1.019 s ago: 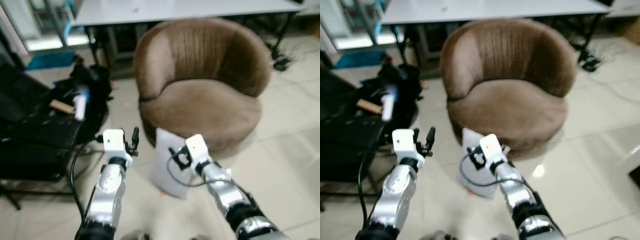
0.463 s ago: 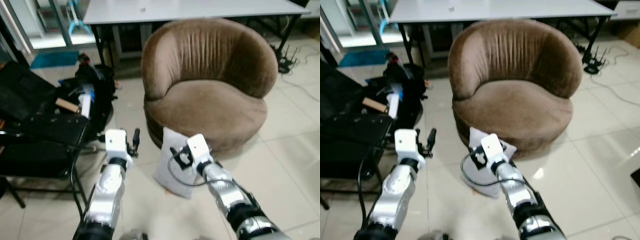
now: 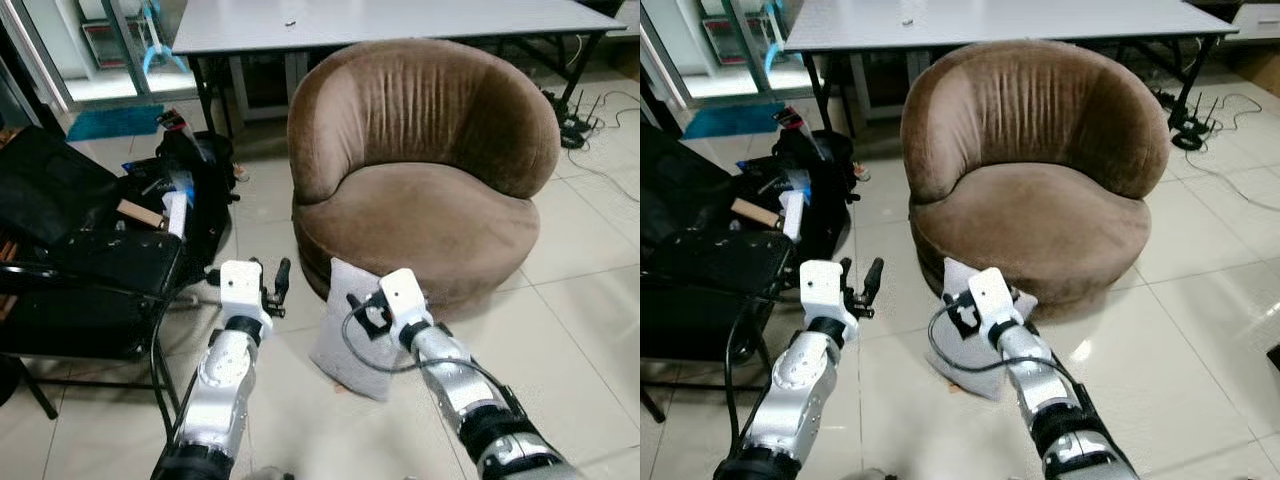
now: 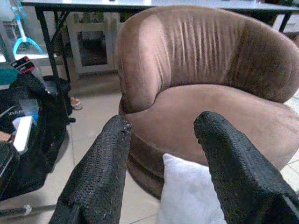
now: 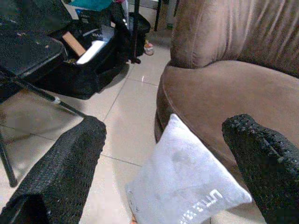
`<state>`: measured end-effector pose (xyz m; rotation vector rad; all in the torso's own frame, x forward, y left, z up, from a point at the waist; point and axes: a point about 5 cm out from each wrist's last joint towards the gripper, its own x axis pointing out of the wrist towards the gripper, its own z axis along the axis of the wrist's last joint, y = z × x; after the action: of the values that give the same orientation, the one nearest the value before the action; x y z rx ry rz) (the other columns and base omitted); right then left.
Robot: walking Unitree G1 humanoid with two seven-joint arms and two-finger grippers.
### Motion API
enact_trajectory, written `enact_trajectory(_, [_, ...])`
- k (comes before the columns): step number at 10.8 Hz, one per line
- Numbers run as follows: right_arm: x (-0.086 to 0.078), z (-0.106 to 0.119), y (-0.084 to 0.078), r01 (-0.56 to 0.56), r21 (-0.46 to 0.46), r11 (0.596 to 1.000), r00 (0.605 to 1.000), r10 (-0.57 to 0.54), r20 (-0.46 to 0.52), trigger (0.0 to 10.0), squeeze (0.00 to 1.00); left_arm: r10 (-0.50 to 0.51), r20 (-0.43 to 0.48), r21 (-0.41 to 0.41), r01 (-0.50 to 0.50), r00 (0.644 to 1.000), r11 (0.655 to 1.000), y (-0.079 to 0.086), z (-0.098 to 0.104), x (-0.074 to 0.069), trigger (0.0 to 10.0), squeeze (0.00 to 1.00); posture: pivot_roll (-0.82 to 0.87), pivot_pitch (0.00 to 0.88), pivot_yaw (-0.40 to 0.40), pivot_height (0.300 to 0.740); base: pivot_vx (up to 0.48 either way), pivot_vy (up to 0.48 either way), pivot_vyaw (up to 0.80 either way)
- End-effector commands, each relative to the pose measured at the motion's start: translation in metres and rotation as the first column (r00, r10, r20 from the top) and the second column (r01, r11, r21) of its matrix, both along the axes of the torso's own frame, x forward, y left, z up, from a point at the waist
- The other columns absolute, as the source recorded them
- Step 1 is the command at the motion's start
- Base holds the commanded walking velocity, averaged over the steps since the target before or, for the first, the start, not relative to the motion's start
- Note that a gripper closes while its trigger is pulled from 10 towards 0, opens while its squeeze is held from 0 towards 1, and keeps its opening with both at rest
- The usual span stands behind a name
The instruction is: Move the pillow to the sofa from floor
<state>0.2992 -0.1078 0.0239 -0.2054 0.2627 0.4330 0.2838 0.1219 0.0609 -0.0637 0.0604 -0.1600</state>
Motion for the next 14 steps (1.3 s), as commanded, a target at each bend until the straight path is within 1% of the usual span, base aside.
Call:
enact_trajectory(1, [-0.0011, -0.0019, -0.0004, 0.008, 0.001, 1.000, 1.000, -0.008, -0.010, 10.0, 0.00, -0.006, -0.002, -0.009, 0.006, 1.000, 1.000, 0.0020, 0.0005, 0.0012, 10.0, 0.00, -0.10, 0.000, 0.048, 0.727, 0.364, 0.311, 0.00])
enact_trajectory(2, [-0.0015, -0.0022, -0.0005, 0.008, 0.001, 1.000, 1.000, -0.008, -0.010, 10.0, 0.00, 0.000, -0.002, -0.021, 0.000, 1.000, 1.000, 0.0032, 0.0007, 0.0015, 10.0, 0.00, -0.10, 0.000, 0.048, 0.727, 0.364, 0.311, 0.00])
enact_trajectory(4, [-0.0026, -0.0015, -0.0001, 0.004, 0.013, 1.000, 1.000, -0.004, 0.004, 10.0, 0.00, 0.002, -0.018, -0.006, -0.002, 1.000, 1.000, 0.0057, -0.0013, 0.0015, 10.0, 0.00, -0.10, 0.000, 0.049, 0.727, 0.448, 0.000, 0.00])
enact_trajectory(9, [-0.0056, -0.0031, 0.0004, -0.005, 0.017, 1.000, 1.000, 0.005, 0.006, 10.0, 0.00, -0.020, -0.057, 0.039, 0.022, 0.998, 0.999, 0.0030, -0.0066, 0.0000, 10.0, 0.00, -0.10, 0.000, 0.049, 0.727, 0.464, 0.000, 0.00])
enact_trajectory(10, [-0.0064, -0.0036, 0.0007, -0.008, 0.018, 1.000, 1.000, 0.008, 0.004, 10.0, 0.00, -0.037, -0.059, 0.040, 0.040, 0.998, 0.998, 0.0017, -0.0072, -0.0001, 10.0, 0.00, -0.10, 0.000, 0.049, 0.727, 0.480, 0.000, 0.00])
enact_trajectory(14, [-0.0073, -0.0040, 0.0012, -0.011, 0.020, 1.000, 1.000, 0.011, 0.004, 10.0, 0.00, -0.041, -0.069, 0.035, 0.043, 0.997, 0.998, 0.0005, -0.0075, -0.0001, 10.0, 0.00, -0.10, 0.000, 0.050, 0.727, 0.480, 0.000, 0.00])
